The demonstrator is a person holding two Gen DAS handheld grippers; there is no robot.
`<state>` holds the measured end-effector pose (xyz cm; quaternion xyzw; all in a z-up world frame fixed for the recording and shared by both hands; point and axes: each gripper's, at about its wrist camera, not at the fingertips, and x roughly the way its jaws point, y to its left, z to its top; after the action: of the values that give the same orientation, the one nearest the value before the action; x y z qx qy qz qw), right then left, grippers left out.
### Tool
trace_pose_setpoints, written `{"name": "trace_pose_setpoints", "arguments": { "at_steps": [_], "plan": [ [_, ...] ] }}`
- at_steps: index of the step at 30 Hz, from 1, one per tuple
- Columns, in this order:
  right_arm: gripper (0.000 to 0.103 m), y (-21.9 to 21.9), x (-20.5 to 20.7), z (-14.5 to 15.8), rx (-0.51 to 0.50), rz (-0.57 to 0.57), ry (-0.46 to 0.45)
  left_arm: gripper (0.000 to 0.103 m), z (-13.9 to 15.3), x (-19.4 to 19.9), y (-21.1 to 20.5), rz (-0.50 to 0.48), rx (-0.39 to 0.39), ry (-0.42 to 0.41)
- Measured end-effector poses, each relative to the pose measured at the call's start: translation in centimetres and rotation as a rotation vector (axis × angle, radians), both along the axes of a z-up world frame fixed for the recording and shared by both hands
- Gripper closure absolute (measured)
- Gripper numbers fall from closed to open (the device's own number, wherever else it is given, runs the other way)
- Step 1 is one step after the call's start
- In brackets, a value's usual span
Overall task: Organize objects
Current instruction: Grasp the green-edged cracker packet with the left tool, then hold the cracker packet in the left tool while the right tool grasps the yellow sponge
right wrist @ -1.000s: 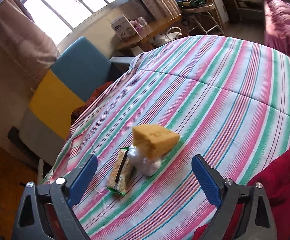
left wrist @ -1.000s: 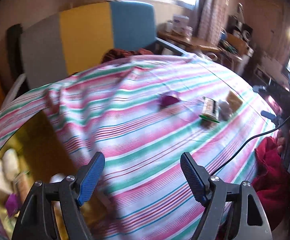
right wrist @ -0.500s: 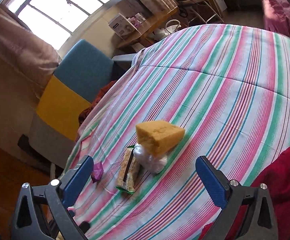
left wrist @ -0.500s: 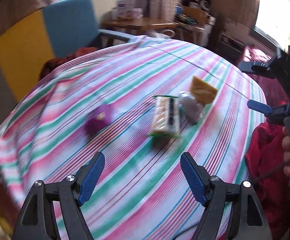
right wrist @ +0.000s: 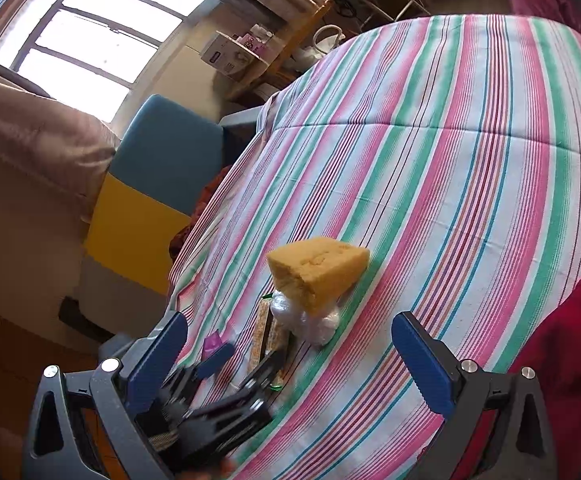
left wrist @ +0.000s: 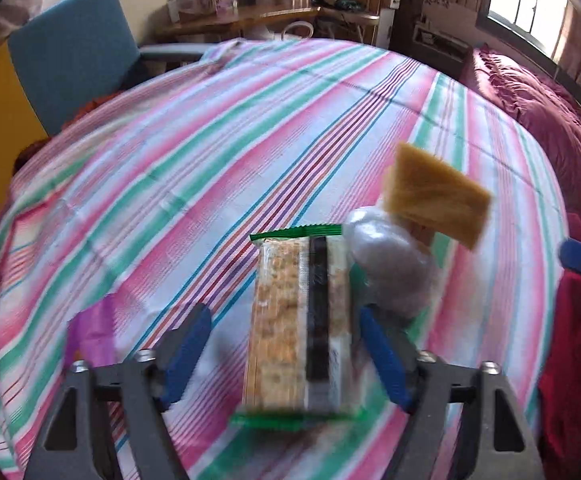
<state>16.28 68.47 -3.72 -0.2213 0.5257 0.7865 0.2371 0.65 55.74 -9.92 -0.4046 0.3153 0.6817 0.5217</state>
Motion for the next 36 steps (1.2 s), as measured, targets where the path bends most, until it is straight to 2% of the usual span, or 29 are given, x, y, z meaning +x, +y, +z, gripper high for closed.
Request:
{"name": "trace_pose_setpoints", "arguments": {
  "at_steps": [1, 2, 7, 13, 20, 31, 36],
  "plan": [
    [0.000, 0.0, -0.2, -0.1, 0.000, 0.008, -0.003, 0.047, -0.2, -0.2, 0.0, 0.007, 0.005, -0.021],
    [0.000, -0.1, -0.4, -0.1, 0.001, 0.017, -0.006, 0.061, 0.0, -0.3, -0.3, 0.021, 0.032, -0.026],
    [0.000, -0.4, -0.7, -0.2, 0.009, 0.034, -0.013, 0.062, 0.1, 0.5, -3.7, 0.044, 0.059, -0.025],
    [0.000, -0.3, -0.8, -0.5, 0.003, 0.044, -0.025, 0.062, 0.4, 1.7, -11.7, 0.121, 0.102, -0.026],
    [0.000, -0.7, -1.5, -0.9, 0.004, 0.074, -0.086, 0.062, 0.5, 2.5, -21.0, 0.260, 0.167, -0.022],
    [0.000, -1.6, -3.1, -1.3, 0.064, 0.109, -0.219, 0.062, -0.5, 2.9, -23.0, 0.273, 0.228, 0.018],
    [0.000, -1.1, -3.1, -2.4, -0.014, 0.118, -0.200, 0.062, -0.5, 2.9, -23.7, 0.278, 0.253, 0.003]
  ]
}}
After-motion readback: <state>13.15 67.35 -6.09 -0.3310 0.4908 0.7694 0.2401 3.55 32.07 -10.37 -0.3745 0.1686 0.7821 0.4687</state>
